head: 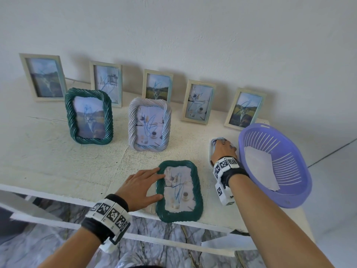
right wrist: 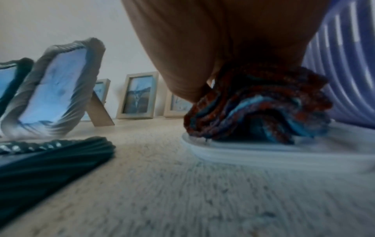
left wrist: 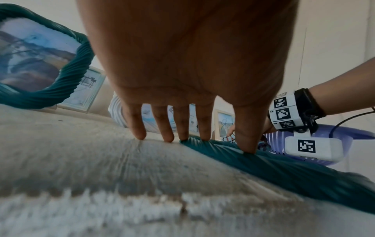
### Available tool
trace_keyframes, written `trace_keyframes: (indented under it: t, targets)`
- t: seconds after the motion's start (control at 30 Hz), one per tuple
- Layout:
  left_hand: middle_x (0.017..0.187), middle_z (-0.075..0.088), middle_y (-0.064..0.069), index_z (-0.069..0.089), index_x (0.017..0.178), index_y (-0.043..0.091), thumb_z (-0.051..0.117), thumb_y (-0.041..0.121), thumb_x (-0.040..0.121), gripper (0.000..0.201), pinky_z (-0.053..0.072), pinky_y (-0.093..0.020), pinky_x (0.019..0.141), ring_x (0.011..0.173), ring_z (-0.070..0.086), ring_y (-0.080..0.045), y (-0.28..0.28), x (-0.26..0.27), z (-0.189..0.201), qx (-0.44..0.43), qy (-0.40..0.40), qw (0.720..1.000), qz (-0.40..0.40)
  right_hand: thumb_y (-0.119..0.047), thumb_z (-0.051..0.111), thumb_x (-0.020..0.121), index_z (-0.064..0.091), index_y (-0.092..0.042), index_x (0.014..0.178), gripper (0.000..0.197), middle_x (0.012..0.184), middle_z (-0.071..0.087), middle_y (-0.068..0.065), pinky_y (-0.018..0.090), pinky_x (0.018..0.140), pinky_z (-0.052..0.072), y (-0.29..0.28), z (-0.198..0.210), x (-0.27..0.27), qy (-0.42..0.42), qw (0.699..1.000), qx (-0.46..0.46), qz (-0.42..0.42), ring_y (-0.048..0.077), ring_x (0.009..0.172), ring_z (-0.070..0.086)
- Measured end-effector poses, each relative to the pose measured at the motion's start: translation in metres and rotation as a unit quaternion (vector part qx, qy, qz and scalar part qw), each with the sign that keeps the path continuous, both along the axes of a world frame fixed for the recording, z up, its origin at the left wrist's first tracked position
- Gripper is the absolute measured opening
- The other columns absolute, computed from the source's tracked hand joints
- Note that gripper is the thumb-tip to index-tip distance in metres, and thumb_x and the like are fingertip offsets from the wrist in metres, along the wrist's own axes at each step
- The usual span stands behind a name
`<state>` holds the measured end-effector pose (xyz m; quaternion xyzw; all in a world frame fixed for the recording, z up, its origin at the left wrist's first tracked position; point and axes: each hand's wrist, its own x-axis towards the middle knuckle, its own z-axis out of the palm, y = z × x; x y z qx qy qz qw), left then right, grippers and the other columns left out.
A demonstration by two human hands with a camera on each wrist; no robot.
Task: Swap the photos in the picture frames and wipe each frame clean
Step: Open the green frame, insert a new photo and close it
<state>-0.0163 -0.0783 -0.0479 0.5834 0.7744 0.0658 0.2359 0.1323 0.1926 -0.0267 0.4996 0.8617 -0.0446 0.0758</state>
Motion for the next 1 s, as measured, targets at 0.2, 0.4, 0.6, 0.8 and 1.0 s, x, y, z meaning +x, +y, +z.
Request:
trace_keyframes:
  t: [0.2, 0.4, 0.6, 0.8, 1.0]
  targets:
    - [0.159, 0.019, 0.009, 0.029, 0.147, 0.038, 0.056, 0.058, 0.087, 0.069, 0.025, -0.039, 0.115, 0.142, 0.024, -0.016, 0.01, -0.009, 0.013, -0.018, -0.015, 1.0, -0.018, -0.009, 0.055, 0.089, 0.045, -0.012, 0.134, 0.046, 0.134, 0.045, 0.013, 0.041, 0.098, 0.039, -0.026, 0.018, 0.005, 0.089, 0.995, 0.014, 0.043, 0.036, 0.118, 0.044]
    - [0.161, 0.011, 0.004, 0.018, 0.149, 0.042, 0.061, 0.079, 0.067, 0.1, 0.023, -0.047, 0.115, 0.144, 0.018, -0.023, 0.03, -0.022, 0.025, -0.086, 0.058, 0.993, -0.057, -0.014, 0.048, 0.092, 0.052, -0.02, 0.128, 0.037, 0.124, 0.05, 0.004, 0.033, 0.087, 0.045, -0.099, 0.023, 0.014, 0.144, 0.964, -0.045, 0.218, 0.024, 0.11, 0.038]
    - [0.162, 0.007, 0.005, 0.018, 0.15, 0.037, 0.057, 0.087, 0.059, 0.111, 0.026, -0.049, 0.112, 0.144, 0.014, -0.026, 0.044, -0.023, 0.023, -0.105, 0.151, 0.975, -0.123, -0.02, 0.049, 0.092, 0.051, -0.015, 0.121, 0.03, 0.125, 0.041, 0.01, 0.036, 0.076, 0.044, -0.107, -0.01, -0.001, 0.002, 0.967, -0.019, 0.255, 0.033, 0.11, 0.035]
    - [0.162, 0.01, 0.004, 0.02, 0.15, 0.03, 0.058, 0.085, 0.061, 0.112, 0.03, -0.047, 0.108, 0.142, 0.019, -0.026, 0.05, -0.019, 0.026, -0.103, 0.173, 0.968, -0.152, -0.018, 0.06, 0.083, 0.052, -0.014, 0.125, 0.043, 0.125, 0.048, 0.011, 0.039, 0.087, 0.043, -0.117, -0.024, 0.009, -0.013, 0.928, -0.036, 0.37, 0.034, 0.112, 0.043]
    - [0.162, 0.008, 0.002, 0.02, 0.151, 0.029, 0.058, 0.084, 0.063, 0.111, 0.031, -0.046, 0.108, 0.142, 0.02, -0.027, 0.05, -0.019, 0.027, -0.107, 0.167, 0.967, -0.158, -0.016, 0.058, 0.087, 0.047, -0.018, 0.134, 0.048, 0.132, 0.041, 0.009, 0.038, 0.093, 0.042, -0.099, -0.014, 0.009, -0.03, 0.927, -0.04, 0.371, 0.032, 0.114, 0.038]
